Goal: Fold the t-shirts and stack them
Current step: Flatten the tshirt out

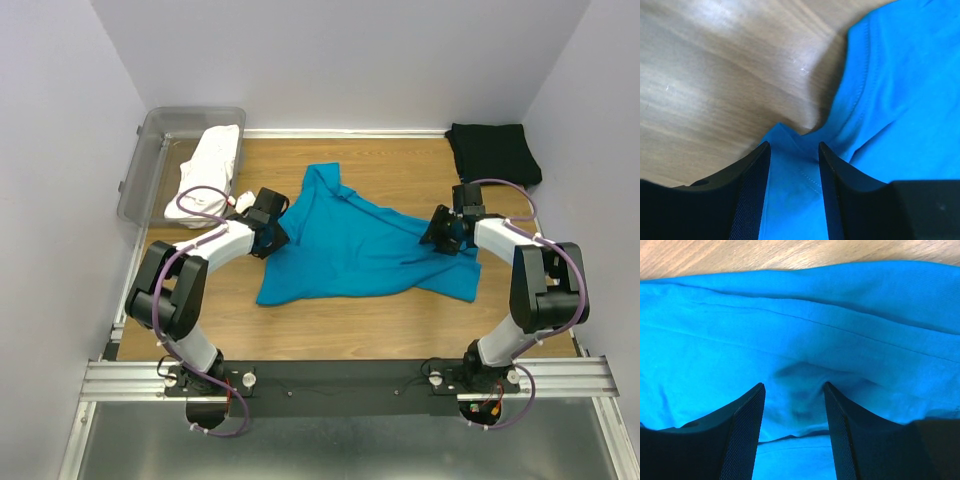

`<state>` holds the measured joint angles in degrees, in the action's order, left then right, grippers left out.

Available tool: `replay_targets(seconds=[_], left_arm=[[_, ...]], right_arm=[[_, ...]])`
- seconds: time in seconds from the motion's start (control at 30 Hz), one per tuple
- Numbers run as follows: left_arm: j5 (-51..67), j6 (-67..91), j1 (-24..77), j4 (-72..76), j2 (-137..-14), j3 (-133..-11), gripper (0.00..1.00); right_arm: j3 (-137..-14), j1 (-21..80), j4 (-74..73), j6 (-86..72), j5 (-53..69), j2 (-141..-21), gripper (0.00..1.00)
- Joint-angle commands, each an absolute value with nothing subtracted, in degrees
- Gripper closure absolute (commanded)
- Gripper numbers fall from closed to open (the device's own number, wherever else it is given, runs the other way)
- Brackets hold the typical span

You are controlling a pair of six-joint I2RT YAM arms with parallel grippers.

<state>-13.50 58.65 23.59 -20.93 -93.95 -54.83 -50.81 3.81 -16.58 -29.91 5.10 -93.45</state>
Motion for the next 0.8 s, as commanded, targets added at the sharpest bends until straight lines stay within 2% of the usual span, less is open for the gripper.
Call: replay_targets(seconds=[0.0, 0.2, 0.3, 0.33, 0.47, 0.77], left_arm=[[-15.2, 61.9, 23.2, -23.1, -94.8, -55.5, 0.49], [-14.9, 61.9, 23.2, -24.0, -96.9, -55.5, 0.54], [-14.9, 62.1, 23.2, -23.7, -96.9, -54.6, 0.67], [-14.9, 62.1, 23.2, -23.9, -96.5, -54.3, 0.79], [-16.8, 60.6, 23.3, -25.4, -93.8, -54.9, 1.0], [-24.2, 53.0, 23.3, -30.1, -75.9, -55.7, 1.0]], right_arm=[[-49.0, 4.3, -15.8, -29.3, 7.0, -93.4, 0.41], [-48.6, 4.2, -15.1, -29.2, 7.3, -94.3, 0.41], [-48.6, 4.2, -14.9, -29.4, 7.2, -94.8, 0.41], [-48.7, 4.3, -14.7, -29.4, 7.1, -95.0, 0.41], [-49.6, 4.2, -14.2, -30.2, 6.8, -96.1, 0.41], [-54.9, 4.3, -13.4, -31.7, 2.4, -103.5, 0.41]])
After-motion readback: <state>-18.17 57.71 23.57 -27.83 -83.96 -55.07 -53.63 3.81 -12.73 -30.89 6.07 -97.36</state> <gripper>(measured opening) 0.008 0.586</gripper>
